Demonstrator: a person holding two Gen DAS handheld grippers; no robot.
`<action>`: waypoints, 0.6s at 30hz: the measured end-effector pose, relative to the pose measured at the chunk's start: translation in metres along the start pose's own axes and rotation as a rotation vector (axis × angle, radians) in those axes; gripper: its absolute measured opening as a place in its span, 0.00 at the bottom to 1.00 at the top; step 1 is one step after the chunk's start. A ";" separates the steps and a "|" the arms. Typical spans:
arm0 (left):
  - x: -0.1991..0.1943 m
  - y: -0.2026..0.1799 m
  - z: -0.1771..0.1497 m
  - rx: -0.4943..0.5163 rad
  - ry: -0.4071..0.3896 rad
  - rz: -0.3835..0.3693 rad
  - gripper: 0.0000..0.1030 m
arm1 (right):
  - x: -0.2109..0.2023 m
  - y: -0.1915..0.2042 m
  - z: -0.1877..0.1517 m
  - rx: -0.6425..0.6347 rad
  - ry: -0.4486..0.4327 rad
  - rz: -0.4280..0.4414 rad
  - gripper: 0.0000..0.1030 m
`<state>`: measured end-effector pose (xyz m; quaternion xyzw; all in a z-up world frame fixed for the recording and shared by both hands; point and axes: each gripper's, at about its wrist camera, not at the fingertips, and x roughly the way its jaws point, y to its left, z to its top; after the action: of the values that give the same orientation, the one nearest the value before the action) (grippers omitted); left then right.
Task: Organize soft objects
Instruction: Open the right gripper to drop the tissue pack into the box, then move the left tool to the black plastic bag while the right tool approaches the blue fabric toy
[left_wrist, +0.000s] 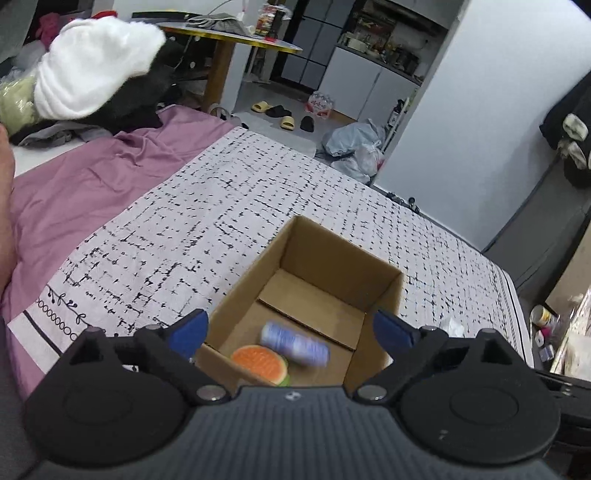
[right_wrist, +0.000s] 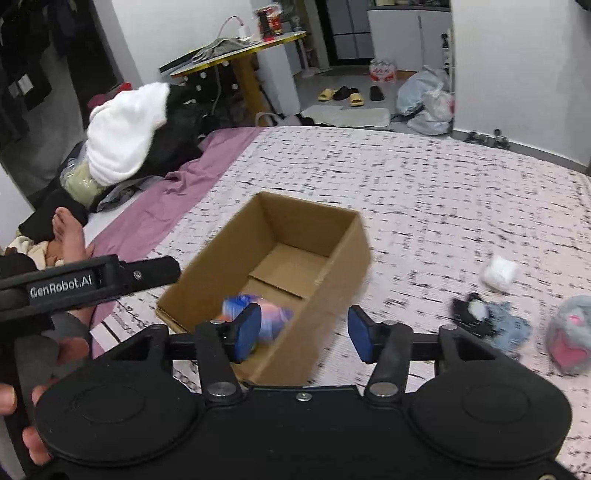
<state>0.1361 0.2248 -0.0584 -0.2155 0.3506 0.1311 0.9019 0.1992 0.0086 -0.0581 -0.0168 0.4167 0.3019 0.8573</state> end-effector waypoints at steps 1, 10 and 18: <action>0.000 -0.004 -0.001 0.012 0.000 0.004 0.94 | -0.003 -0.004 -0.002 0.002 0.002 -0.007 0.55; -0.001 -0.042 -0.015 0.124 0.004 -0.001 0.99 | -0.043 -0.042 -0.014 0.020 -0.039 -0.067 0.86; 0.001 -0.080 -0.032 0.225 0.009 -0.018 0.99 | -0.063 -0.078 -0.032 0.067 -0.047 -0.137 0.95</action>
<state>0.1493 0.1397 -0.0569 -0.1169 0.3653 0.0817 0.9199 0.1887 -0.0960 -0.0509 -0.0096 0.4040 0.2286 0.8857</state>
